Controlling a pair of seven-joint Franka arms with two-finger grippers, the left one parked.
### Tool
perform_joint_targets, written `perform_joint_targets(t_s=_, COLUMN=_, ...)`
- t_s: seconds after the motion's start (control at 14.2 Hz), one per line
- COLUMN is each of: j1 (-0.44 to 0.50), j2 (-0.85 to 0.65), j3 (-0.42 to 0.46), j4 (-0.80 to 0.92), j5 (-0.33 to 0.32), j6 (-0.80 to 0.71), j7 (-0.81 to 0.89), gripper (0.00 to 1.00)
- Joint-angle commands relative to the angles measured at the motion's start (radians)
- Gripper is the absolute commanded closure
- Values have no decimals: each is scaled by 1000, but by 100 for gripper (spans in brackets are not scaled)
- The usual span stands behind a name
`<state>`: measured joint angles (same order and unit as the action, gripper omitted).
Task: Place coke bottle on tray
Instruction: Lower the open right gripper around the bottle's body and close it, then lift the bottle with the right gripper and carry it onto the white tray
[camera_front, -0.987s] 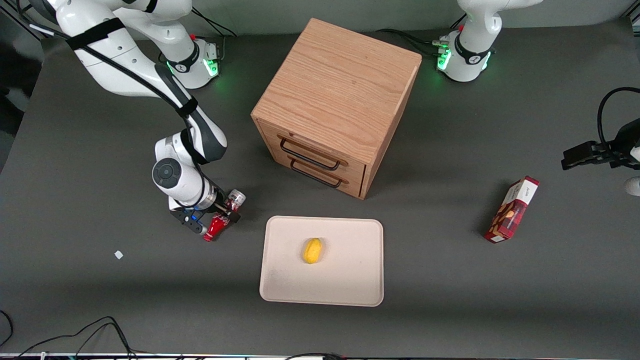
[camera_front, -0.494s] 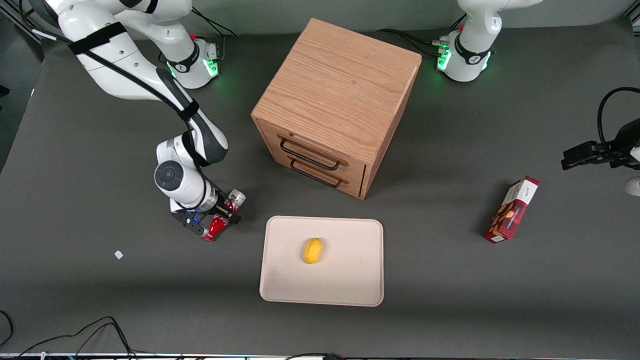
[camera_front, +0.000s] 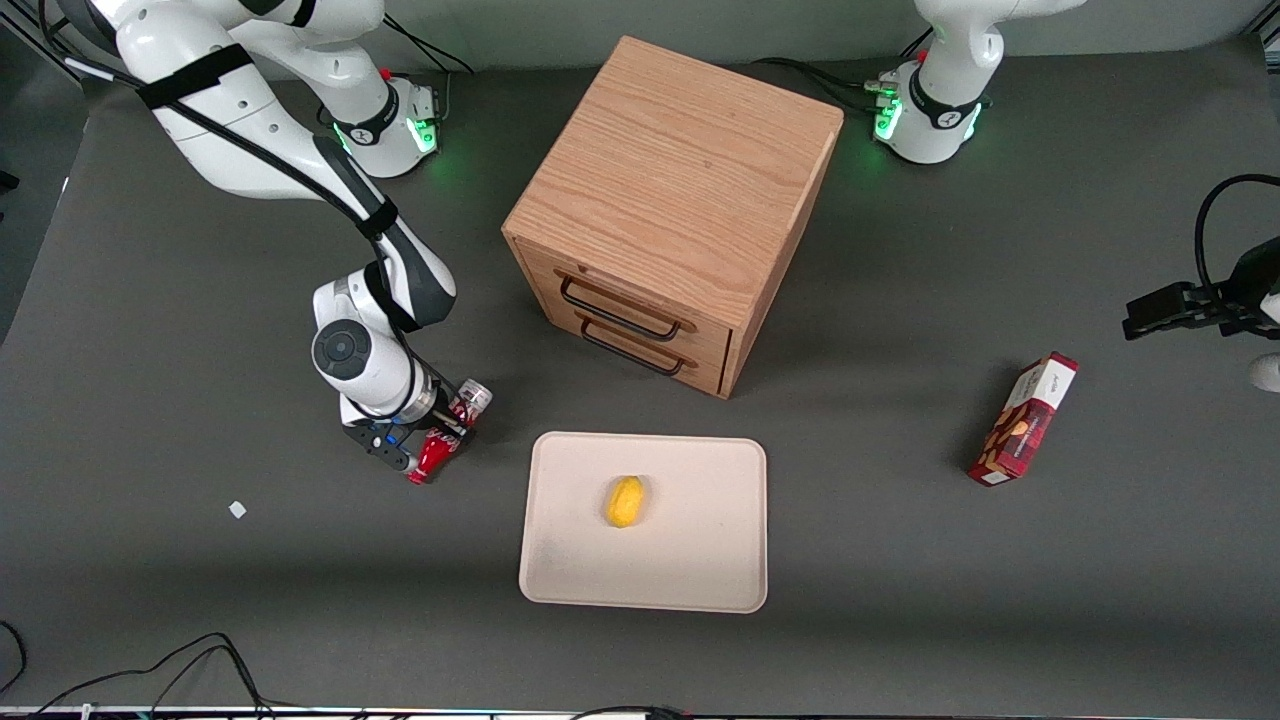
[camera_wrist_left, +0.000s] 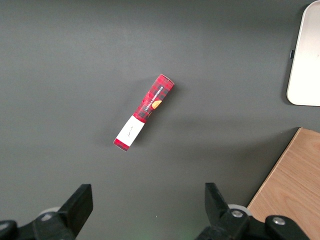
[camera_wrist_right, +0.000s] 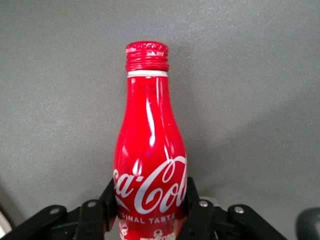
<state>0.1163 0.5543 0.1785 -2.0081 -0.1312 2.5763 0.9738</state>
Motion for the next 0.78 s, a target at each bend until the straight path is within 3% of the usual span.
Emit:
perform_joint_targets(t_s=0.0, j1=2, j2=0, j3=-1, j4=11, j5=-37, j6=8, j7=45, gripper=100)
perform_joint_targets(t_s=0.21, j1=0, j2=-58, j3=1, j4=3, j5=-39, j6=-49, j7=34, gripper=100)
perform_joint_targets(t_s=0.71, j1=-36, j2=-308, j3=32, j4=41, j5=-2, j6=-469, j7=-78, gripper=100)
